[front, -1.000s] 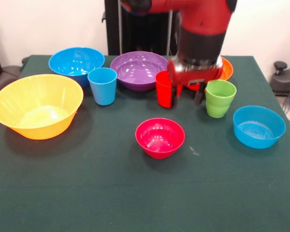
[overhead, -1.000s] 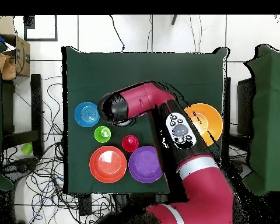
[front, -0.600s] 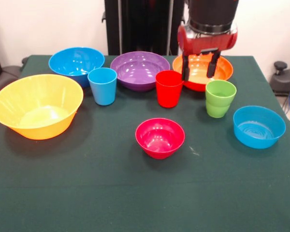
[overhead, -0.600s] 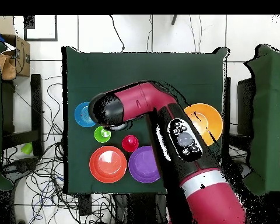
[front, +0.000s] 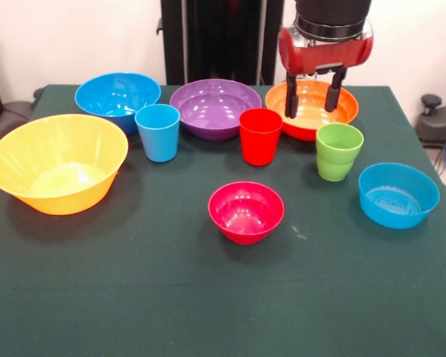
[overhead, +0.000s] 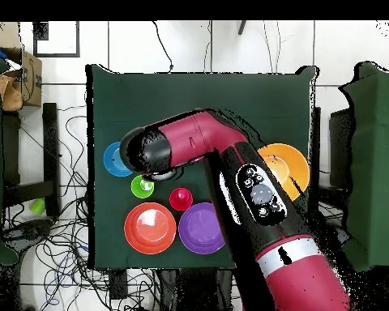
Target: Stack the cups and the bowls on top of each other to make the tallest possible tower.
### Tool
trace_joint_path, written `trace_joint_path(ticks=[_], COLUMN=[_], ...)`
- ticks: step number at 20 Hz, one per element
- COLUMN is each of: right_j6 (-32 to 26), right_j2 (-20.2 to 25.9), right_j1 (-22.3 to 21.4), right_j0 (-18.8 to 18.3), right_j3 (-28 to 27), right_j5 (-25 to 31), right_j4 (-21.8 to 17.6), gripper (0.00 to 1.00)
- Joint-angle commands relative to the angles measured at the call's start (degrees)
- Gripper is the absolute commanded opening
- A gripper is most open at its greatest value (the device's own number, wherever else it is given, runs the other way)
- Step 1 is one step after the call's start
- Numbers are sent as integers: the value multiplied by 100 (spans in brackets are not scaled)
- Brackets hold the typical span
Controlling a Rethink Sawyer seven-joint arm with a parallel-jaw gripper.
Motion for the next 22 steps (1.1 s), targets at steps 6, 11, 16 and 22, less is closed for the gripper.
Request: trace_joint_path(ticks=[6, 11, 16, 22], right_j6=[-881, -684, -648, -358], right_j2=[393, 465, 470, 383], right_j1=[-33, -158, -149, 61], right_j0=[8, -15, -76, 28], right_j3=[1154, 1500, 1595, 1608], right_j5=[93, -91, -278, -627], right_j4=[-21, 7, -144, -347], gripper=[100, 100, 100, 100])
